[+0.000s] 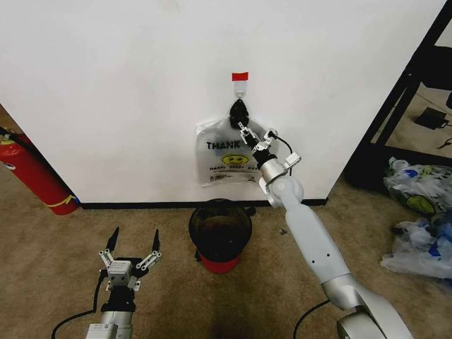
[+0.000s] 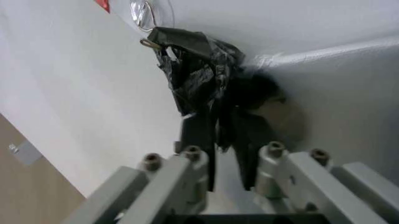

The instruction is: Pick up the garbage bag from the wall and place it over the trash bin.

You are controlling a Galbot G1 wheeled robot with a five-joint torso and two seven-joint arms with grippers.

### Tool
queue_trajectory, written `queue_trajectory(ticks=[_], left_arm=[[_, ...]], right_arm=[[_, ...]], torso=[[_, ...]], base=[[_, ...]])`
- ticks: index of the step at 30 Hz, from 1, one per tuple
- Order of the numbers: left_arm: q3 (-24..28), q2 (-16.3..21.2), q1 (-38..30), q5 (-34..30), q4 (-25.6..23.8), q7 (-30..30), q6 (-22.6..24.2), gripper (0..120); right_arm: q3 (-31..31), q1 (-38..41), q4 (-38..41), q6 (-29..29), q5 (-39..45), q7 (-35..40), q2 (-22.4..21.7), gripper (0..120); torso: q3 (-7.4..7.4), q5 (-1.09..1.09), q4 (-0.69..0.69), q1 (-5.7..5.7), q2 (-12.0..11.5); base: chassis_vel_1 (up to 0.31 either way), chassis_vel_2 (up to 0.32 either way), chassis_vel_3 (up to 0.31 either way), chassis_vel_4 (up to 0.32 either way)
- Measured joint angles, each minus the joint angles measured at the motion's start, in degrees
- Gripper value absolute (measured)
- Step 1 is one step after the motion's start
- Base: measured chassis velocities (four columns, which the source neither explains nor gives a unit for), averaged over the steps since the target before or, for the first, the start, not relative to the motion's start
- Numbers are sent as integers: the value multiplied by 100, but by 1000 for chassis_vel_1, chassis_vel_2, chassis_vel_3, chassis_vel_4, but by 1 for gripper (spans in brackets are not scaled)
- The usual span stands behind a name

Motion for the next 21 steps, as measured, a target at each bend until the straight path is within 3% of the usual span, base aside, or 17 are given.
queue_trajectory(ticks=[2,11,21], left_arm=[[1,-3,-7,-2,-3,0,0,100],[5,4,-10,-14,-21,-11,-1,100],[52,38,-49,-148,-40,-28,56,100]], right_arm=[[3,0,0,2,-5,13,3,0],[43,-76,98,6,-11,69,-28,0],[97,-529,708,7,-121,107,-103,0]], torso=[[0,0,0,0,0],[0,0,0,0,0],[0,0,0,0,0]], base=[[0,0,0,0],[0,0,0,0],[0,0,0,0]])
